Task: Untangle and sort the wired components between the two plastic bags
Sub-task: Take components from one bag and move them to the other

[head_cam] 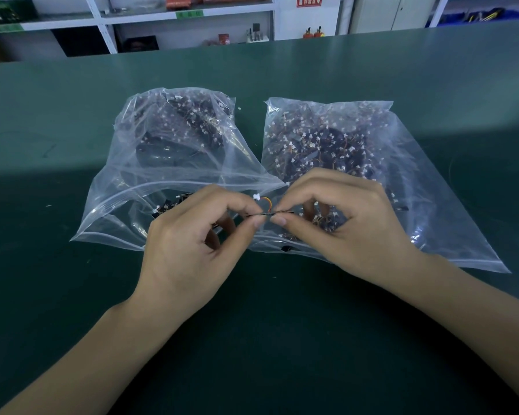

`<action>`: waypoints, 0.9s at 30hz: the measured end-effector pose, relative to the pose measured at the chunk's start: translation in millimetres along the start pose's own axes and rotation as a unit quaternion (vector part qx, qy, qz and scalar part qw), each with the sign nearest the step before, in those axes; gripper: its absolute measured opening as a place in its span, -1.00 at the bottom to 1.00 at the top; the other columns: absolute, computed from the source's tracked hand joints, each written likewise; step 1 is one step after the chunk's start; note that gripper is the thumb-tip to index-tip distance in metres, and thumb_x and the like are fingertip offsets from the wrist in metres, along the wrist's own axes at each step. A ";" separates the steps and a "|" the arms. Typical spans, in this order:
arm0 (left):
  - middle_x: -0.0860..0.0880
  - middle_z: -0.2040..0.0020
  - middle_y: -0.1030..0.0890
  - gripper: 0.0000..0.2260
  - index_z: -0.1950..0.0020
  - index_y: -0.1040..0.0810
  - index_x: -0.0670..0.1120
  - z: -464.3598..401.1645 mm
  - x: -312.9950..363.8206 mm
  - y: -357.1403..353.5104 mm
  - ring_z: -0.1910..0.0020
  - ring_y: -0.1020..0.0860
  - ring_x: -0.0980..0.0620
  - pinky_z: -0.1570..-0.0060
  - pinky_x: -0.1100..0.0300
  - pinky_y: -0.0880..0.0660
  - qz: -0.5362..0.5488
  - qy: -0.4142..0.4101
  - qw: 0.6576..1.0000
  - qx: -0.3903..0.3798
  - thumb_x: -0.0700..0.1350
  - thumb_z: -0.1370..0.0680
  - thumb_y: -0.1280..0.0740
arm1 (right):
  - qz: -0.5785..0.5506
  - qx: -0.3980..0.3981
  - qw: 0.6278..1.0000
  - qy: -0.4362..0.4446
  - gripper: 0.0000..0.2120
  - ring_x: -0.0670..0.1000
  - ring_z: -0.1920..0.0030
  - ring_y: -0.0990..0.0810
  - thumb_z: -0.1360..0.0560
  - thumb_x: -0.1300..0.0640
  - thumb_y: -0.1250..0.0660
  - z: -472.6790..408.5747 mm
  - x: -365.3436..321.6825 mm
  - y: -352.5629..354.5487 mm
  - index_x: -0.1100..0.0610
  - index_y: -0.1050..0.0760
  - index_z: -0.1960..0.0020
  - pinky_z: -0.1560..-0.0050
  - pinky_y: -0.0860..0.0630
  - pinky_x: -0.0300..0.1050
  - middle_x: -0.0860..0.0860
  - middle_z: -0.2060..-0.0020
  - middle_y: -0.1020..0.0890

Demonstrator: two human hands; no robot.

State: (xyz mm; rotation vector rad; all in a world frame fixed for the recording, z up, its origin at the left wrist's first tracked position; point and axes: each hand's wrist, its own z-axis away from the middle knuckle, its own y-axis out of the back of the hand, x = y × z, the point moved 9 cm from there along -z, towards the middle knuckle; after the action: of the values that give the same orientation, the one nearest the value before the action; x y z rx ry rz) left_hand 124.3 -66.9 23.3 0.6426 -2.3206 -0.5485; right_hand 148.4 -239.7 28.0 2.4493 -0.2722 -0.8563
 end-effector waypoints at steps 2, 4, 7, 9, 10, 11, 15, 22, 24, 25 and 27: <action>0.14 0.06 -0.67 -0.98 0.00 -0.70 -0.07 0.1 -1.0 -0.6 0.19 -0.64 0.02 0.31 0.15 -0.53 0.000 0.003 1.000 -0.006 -0.14 -0.61 -0.48 | -0.001 -0.004 1.000 -0.001 -0.95 0.14 0.22 -0.64 -0.58 0.21 -0.54 -0.4 1.0 0.4 0.21 -0.72 0.04 0.23 -0.54 -0.01 0.03 0.15 -0.69; 0.13 0.07 -0.67 -0.97 0.00 -0.71 -0.07 0.0 -1.5 -0.4 0.19 -0.64 0.02 0.31 0.13 -0.53 0.000 0.006 1.000 -0.006 -0.13 -0.61 -0.48 | 0.001 -0.003 1.000 0.000 -0.94 0.16 0.22 -0.64 -0.58 0.21 -0.54 -0.9 1.6 1.8 0.21 -0.73 0.05 0.23 -0.54 0.01 0.03 0.15 -0.69; 0.12 0.07 -0.69 -0.96 0.01 -0.71 -0.08 -0.1 -1.3 0.2 0.18 -0.64 0.02 0.31 0.13 -0.53 0.006 0.008 1.000 -0.003 -0.12 -0.61 -0.49 | 0.003 -0.001 1.000 -0.007 -0.94 0.13 0.23 -0.62 -0.58 0.21 -0.54 -0.2 2.5 1.0 0.20 -0.71 0.05 0.22 -0.53 -0.05 0.02 0.15 -0.69; 0.12 0.07 -0.69 -0.95 0.02 -0.71 -0.07 -0.5 -1.9 0.6 0.18 -0.64 0.02 0.30 0.13 -0.52 0.007 0.007 1.000 -0.001 -0.12 -0.61 -0.49 | -0.001 -0.003 1.000 -0.014 -0.94 0.08 0.24 -0.60 -0.58 0.22 -0.53 1.0 3.0 -1.1 0.20 -0.70 0.05 0.22 -0.50 -0.11 0.01 0.16 -0.68; 0.13 0.08 -0.68 -0.96 0.02 -0.71 -0.07 -0.4 -2.3 0.9 0.19 -0.64 0.02 0.30 0.13 -0.52 0.006 0.006 1.000 -0.001 -0.12 -0.61 -0.49 | -0.001 -0.005 1.000 -0.013 -0.94 0.07 0.25 -0.59 -0.58 0.22 -0.53 1.0 2.8 -1.8 0.20 -0.69 0.05 0.22 -0.49 -0.14 0.00 0.16 -0.68; 0.13 0.09 -0.67 -0.96 0.02 -0.71 -0.06 -0.4 -2.6 1.1 0.19 -0.63 0.03 0.30 0.13 -0.52 0.004 0.005 1.000 -0.002 -0.12 -0.61 -0.49 | -0.001 -0.009 1.000 -0.011 -0.93 0.07 0.26 -0.58 -0.58 0.22 -0.53 0.5 2.3 -2.2 0.20 -0.69 0.06 0.22 -0.48 -0.15 0.01 0.17 -0.67; 0.16 0.08 -0.66 -0.96 0.00 -0.70 -0.03 0.6 -2.4 -0.5 0.19 -0.63 0.04 0.30 0.18 -0.51 0.001 0.001 1.000 -0.006 -0.09 -0.62 -0.47 | 0.002 -0.009 1.000 -0.005 -0.93 0.07 0.26 -0.59 -0.58 0.22 -0.53 -0.7 2.1 -0.2 0.20 -0.70 0.07 0.21 -0.47 -0.21 0.02 0.19 -0.67; 0.16 0.05 -0.65 -0.96 -0.02 -0.67 -0.03 0.7 -4.7 0.0 0.18 -0.64 0.04 0.30 0.16 -0.52 0.004 0.011 1.000 0.000 -0.09 -0.61 -0.49 | -0.001 -0.010 1.000 -0.013 -0.94 0.06 0.27 -0.58 -0.58 0.21 -0.53 0.7 2.9 -1.7 0.20 -0.70 0.05 0.21 -0.46 -0.22 0.01 0.17 -0.67; 0.16 0.06 -0.62 -0.97 0.01 -0.67 -0.05 0.5 -3.5 -1.6 0.18 -0.63 0.04 0.32 0.14 -0.51 -0.003 0.006 1.000 -0.011 -0.12 -0.61 -0.49 | -0.001 -0.014 1.000 -0.010 -0.92 0.09 0.26 -0.61 -0.58 0.20 -0.53 -0.2 3.3 -0.7 0.20 -0.71 0.06 0.22 -0.50 -0.15 0.02 0.17 -0.68; 0.16 0.06 -0.62 -0.97 0.01 -0.67 -0.05 0.6 -3.1 -2.0 0.18 -0.63 0.04 0.32 0.14 -0.52 -0.003 0.005 1.000 -0.014 -0.12 -0.61 -0.48 | 0.000 -0.015 1.000 -0.008 -0.91 0.10 0.25 -0.62 -0.58 0.19 -0.53 -0.5 3.3 -0.3 0.20 -0.71 0.06 0.22 -0.51 -0.12 0.03 0.17 -0.69; 0.15 0.06 -0.62 -0.97 0.01 -0.67 -0.04 0.5 -2.9 -2.2 0.17 -0.64 0.03 0.31 0.13 -0.52 0.000 0.009 1.000 -0.014 -0.11 -0.61 -0.48 | 0.003 -0.011 1.000 -0.008 -0.92 0.08 0.24 -0.61 -0.59 0.19 -0.53 -0.2 3.3 0.0 0.20 -0.70 0.06 0.21 -0.51 -0.12 0.02 0.18 -0.68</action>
State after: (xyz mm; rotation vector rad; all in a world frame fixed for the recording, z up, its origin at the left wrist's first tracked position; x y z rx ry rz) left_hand 126.5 -66.8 20.4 0.6316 -2.2934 -0.5714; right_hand 151.1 -240.7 26.4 2.4208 -0.2737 -0.8724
